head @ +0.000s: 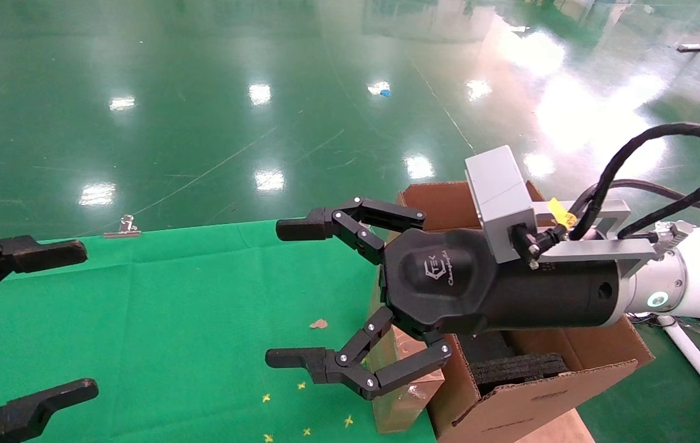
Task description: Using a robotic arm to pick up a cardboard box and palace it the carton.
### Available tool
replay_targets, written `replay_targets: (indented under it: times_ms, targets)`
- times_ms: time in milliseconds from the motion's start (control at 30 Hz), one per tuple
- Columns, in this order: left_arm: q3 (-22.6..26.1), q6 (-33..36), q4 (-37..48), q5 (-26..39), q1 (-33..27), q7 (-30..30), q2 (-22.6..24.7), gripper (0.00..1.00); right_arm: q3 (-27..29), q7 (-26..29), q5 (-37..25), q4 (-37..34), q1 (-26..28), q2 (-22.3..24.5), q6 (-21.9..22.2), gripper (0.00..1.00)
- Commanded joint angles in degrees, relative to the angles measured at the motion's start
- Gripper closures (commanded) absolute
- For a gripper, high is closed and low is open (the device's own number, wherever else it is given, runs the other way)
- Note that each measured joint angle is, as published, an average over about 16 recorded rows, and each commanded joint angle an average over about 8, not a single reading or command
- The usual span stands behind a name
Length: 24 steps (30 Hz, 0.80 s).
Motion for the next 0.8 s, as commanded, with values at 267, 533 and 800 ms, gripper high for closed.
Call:
replay_targets:
  times_ms: [267,533,800]
  targets:
    - [0.00,0.00,0.00,0.00,0.00,0.00,0.00,0.00,0.00,0.00,0.00,0.00,0.00,0.00,0.00,0.00]
    - [0.01,-0.01,0.00,-0.01,0.00,0.00,0.00,0.00,0.00,0.00,0.00,0.00,0.00,0.00,0.00,0.00]
    - [0.02,0.01,0.03,-0.01,-0.01,0.02,0.00,0.00,-1.33,1.36,-2.24,0.37,0.61,-0.05,0.26,0.00]
